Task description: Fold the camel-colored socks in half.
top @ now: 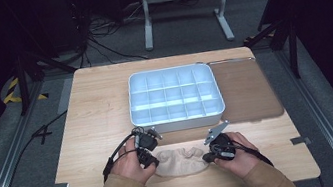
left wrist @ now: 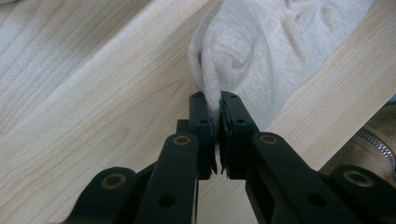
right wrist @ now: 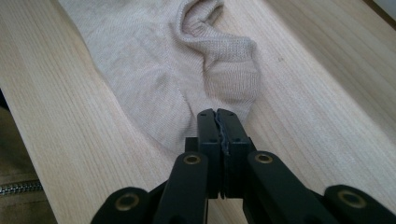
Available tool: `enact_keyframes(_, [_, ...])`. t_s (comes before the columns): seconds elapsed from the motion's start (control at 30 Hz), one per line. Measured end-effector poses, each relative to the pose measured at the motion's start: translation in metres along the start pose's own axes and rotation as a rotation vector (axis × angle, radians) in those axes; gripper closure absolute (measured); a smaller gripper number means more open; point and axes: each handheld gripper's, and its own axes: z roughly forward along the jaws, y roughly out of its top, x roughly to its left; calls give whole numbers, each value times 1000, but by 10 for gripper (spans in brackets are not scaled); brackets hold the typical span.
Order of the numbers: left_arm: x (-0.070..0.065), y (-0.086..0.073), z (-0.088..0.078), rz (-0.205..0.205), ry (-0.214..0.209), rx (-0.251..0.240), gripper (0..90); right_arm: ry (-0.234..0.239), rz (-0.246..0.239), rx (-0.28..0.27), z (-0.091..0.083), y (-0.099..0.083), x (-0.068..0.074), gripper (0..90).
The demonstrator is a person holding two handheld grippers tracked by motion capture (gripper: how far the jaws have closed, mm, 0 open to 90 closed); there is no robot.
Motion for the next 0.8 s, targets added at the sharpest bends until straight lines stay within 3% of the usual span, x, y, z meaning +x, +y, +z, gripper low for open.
enact_keyframes(0.13, [-2, 0, -2, -3, -7, -11, 850, 5, 2, 2, 0, 0, -1, 900])
enact_keyframes(0.5, [-14, 9, -11, 62, -19, -83, 850, 12, 13, -33, 0, -6, -2, 900])
enact_keyframes(0.8, [-24, 19, -9, 107, -31, -86, 850, -13, -2, -74, 1, -11, 1, 900])
